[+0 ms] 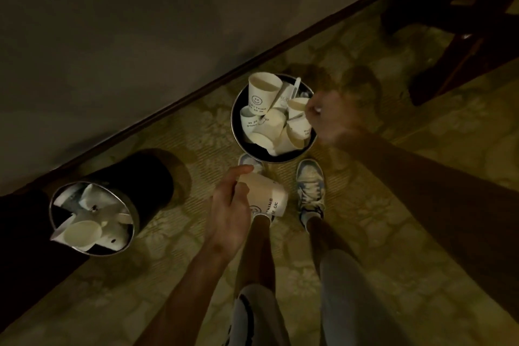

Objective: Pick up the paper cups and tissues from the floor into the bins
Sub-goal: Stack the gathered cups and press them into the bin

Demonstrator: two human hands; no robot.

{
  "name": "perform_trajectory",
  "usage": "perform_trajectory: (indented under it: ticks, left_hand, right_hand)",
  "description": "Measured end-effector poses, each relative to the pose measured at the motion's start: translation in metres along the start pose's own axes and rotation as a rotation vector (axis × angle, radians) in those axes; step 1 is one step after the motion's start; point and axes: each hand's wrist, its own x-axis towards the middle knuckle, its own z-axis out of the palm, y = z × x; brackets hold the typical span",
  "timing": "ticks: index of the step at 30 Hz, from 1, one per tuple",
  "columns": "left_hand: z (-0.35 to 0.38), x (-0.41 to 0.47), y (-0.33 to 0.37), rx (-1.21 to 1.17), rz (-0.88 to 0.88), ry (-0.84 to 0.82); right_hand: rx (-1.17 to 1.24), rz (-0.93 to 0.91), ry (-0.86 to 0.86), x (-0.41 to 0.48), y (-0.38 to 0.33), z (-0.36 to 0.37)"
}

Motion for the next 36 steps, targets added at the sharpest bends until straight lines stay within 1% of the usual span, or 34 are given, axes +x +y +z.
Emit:
perform_trajectory:
  ticks: [6,10,12,17,21,25,27,32,34,36]
  left_hand:
    - [0.000,0.020,-0.018,-0.010,-0.033,-0.053]
    - [-0.002,0.032,-0.015,0.007,-0.052,-0.091]
    - [-0.003,0.040,-0.011,-0.015,-0.059,-0.087]
    - [-0.007,0.062,0.002,-0.167,-0.097,-0.011]
    - [-0.008,0.083,0.010,-0.180,-0.115,0.043]
    - [-0.003,0.104,0.018,-0.209,-0.116,0.083]
    - [0.003,0.114,0.020,-0.176,-0.098,0.068]
    - [0.032,0.137,0.028,-0.168,-0.051,0.031]
    - [0.042,0.144,0.027,-0.170,-0.046,-0.003]
    - [0.053,0.150,0.022,-0.242,-0.081,-0.057]
  right_hand:
    - [-0.058,-0.042,0.047,0.042,-0.013,0.004]
    - [-0.105,-0.057,-0.037,0.056,-0.016,0.005]
    - [-0.056,-0.068,-0.022,0.056,-0.016,0.008]
    - [0.104,-0.040,0.049,0.037,-0.006,0.015]
    - [0.275,-0.061,0.042,0.012,0.011,0.024]
    - [0.317,-0.017,0.123,-0.006,0.023,0.041]
    - [0.373,-0.015,0.125,-0.013,0.027,0.050]
    - [0.500,0.029,-0.005,-0.019,0.031,0.072]
    - [0.584,0.070,0.004,-0.018,0.030,0.082]
    - [0.664,0.149,0.030,-0.014,0.029,0.091]
